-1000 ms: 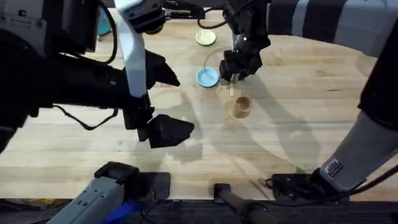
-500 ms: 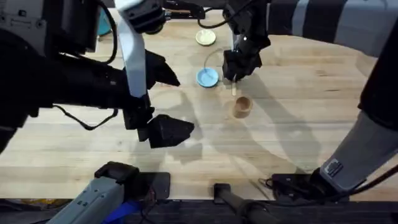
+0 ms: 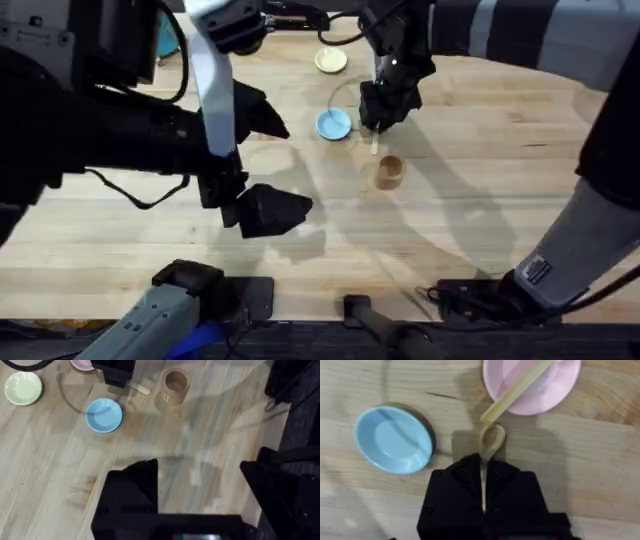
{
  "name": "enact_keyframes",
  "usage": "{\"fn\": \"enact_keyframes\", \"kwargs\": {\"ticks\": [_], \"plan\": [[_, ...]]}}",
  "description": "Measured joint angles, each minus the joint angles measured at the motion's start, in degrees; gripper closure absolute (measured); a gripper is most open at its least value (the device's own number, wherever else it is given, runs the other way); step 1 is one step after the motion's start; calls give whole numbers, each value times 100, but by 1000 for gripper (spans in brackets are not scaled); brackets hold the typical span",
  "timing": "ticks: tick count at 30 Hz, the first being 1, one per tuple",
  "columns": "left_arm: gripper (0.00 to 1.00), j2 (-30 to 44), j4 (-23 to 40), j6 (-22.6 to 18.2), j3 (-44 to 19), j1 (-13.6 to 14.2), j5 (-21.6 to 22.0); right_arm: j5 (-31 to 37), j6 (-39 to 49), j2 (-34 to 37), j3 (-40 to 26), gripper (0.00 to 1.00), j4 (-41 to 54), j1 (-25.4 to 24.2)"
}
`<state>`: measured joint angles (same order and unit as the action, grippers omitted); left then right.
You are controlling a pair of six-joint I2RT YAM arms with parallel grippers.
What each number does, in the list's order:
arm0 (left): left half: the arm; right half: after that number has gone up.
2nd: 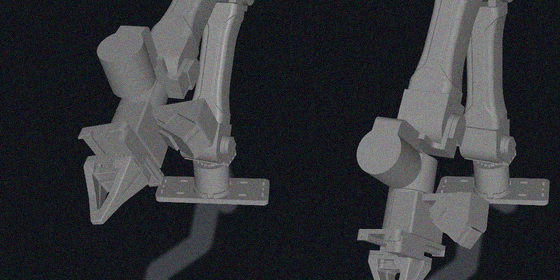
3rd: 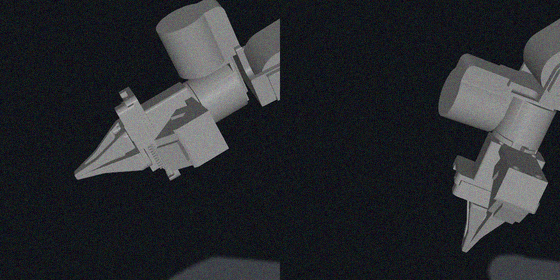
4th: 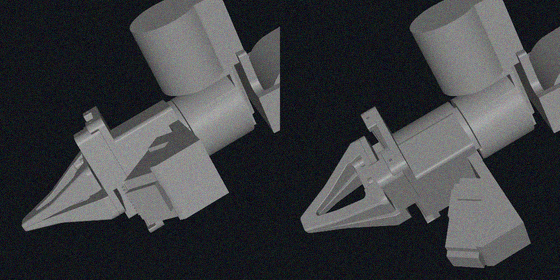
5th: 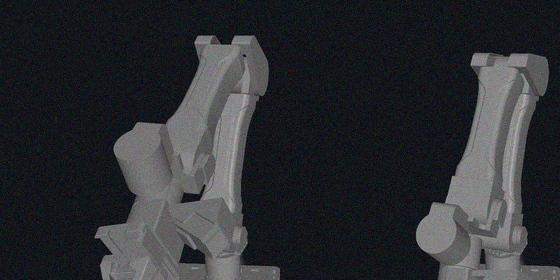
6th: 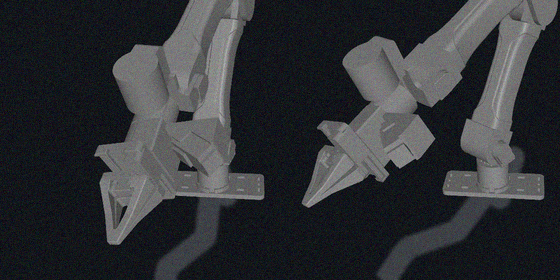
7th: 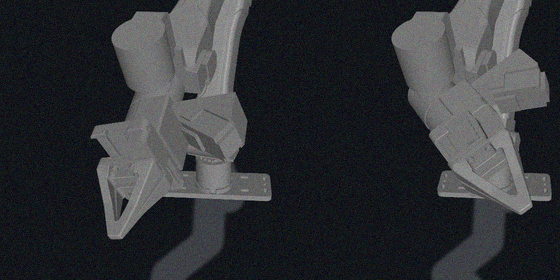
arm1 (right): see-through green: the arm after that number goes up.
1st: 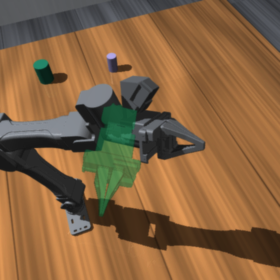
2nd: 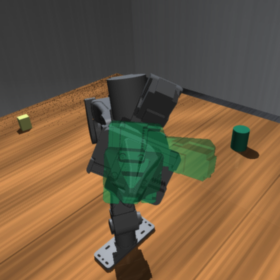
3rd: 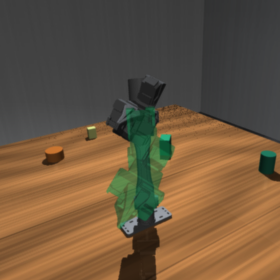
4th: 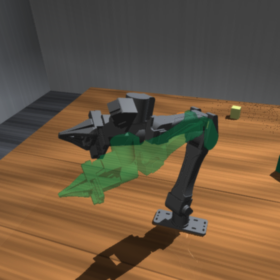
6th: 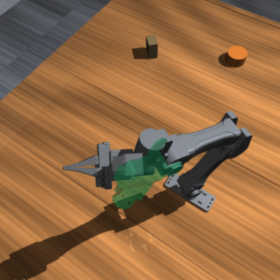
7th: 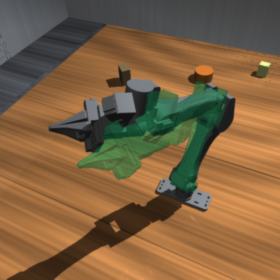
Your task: Pick up a utensil and set it on the pink plate, then put the other utensil in the container.
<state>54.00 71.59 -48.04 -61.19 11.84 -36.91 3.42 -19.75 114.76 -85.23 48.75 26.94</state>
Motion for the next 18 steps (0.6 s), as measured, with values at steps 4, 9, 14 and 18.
{"fn": "enact_keyframes", "kwargs": {"ticks": [4,9,14,18], "plan": [[5,0,0,0,0,0,0,32,-17,0,-2,967,52,0],[5,0,0,-1,0,0,0,112,-59,-18,-2,967,139,2],[5,0,0,-1,0,0,0,170,-83,-232,0,967,204,-12],[5,0,0,1,0,0,0,174,-85,-518,-1,967,203,-88]]}}
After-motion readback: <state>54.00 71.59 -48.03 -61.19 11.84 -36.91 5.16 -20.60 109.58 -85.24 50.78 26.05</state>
